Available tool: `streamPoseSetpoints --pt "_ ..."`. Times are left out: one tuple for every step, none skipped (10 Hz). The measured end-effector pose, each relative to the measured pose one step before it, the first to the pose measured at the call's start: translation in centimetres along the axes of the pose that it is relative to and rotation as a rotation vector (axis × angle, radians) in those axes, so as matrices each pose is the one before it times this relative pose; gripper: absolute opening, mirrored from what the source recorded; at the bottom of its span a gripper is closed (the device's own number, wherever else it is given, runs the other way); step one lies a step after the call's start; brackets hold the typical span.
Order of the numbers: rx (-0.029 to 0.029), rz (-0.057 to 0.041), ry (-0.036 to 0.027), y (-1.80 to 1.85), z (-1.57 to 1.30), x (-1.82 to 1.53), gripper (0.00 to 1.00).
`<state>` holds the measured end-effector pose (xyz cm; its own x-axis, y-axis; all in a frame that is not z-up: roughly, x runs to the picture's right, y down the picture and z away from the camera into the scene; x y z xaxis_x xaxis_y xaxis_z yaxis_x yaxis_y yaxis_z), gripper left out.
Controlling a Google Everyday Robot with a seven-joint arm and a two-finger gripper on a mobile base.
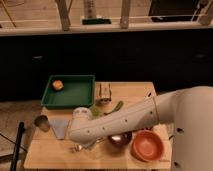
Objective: Place fork in tray
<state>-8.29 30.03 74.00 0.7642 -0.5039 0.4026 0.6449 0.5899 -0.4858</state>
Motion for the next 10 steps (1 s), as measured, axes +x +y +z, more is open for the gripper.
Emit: streamPoseSetpoints --pt "-0.00039 0.00368 -0.01875 -0.07 0.579 -0.104 0.8" --pt "-0.00176 0.00185 -0.01472 -0.073 0.48 -0.119 0.8" --pt "-0.00257 0.00225 -0.01756 -0.188 0.663 -0.105 0.8" --pt "-0.00558 0.00284 -0.01431 -0.102 0.685 -0.053 0.8" --pt "-0.00111 0.00213 -0.0091 -0.107 0.443 -0.056 0.78" --pt "-0.00347 0.00275 -0.00536 -0.054 0.457 0.011 0.7" --pt "-0.00143 0.00563 -0.00176 0.005 0.32 0.08 0.59" --pt "0.00055 0.0073 -0.00316 -0.025 0.122 0.015 0.5" --pt "-0.00052 0.0026 0.0003 -0.012 0.076 0.001 0.4" --pt "0.00434 -0.00068 0.00066 -0.122 -0.155 0.009 0.29"
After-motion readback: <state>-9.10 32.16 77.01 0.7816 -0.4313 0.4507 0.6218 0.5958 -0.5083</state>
